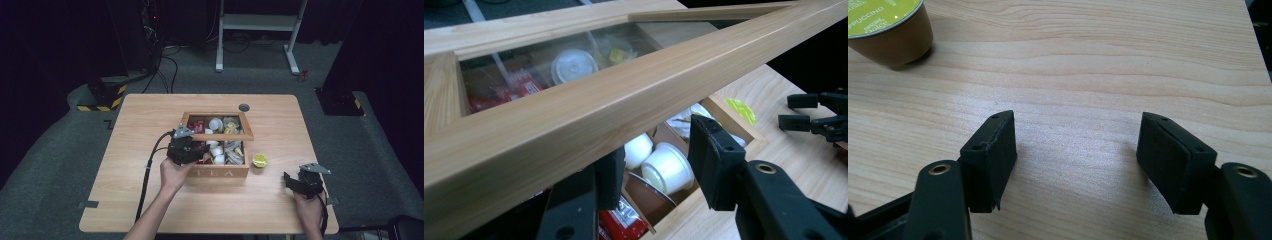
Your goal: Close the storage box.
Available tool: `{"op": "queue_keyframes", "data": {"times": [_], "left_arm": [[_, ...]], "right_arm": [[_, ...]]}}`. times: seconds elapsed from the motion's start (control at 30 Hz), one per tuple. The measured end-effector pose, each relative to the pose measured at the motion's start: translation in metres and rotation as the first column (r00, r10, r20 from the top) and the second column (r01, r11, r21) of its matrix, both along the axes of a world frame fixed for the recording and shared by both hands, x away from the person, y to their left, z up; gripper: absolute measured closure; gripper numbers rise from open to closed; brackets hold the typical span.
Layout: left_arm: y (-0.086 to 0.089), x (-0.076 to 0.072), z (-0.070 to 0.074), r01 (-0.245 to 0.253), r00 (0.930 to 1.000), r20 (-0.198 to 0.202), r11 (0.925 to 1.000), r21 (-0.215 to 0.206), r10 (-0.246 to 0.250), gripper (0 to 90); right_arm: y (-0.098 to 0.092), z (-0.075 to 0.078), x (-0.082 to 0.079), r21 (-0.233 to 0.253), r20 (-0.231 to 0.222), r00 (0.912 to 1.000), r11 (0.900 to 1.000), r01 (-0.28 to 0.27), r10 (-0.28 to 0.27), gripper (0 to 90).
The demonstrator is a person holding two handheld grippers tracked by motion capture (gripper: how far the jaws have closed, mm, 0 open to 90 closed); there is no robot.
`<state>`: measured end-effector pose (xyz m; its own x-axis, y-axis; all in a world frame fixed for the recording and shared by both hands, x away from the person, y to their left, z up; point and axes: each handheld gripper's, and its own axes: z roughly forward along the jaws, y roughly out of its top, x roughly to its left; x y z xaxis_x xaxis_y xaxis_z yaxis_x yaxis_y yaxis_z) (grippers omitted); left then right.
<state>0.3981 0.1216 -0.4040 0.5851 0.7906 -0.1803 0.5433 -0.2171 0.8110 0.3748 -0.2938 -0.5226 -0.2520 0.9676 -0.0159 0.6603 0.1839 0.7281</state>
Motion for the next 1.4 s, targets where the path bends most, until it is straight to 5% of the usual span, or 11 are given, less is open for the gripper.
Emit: {"op": "queue_keyframes", "data": {"times": [1.4], "left_arm": [[-0.001,-0.015,-0.036,0.025,0.9988,-0.043,0.9983,0.053,-0.022,59.5]], "right_arm": [[0.000,0.000,0.000,0.001,-0.001,1.0000,1.000,0.002,-0.002,31.8]]}}
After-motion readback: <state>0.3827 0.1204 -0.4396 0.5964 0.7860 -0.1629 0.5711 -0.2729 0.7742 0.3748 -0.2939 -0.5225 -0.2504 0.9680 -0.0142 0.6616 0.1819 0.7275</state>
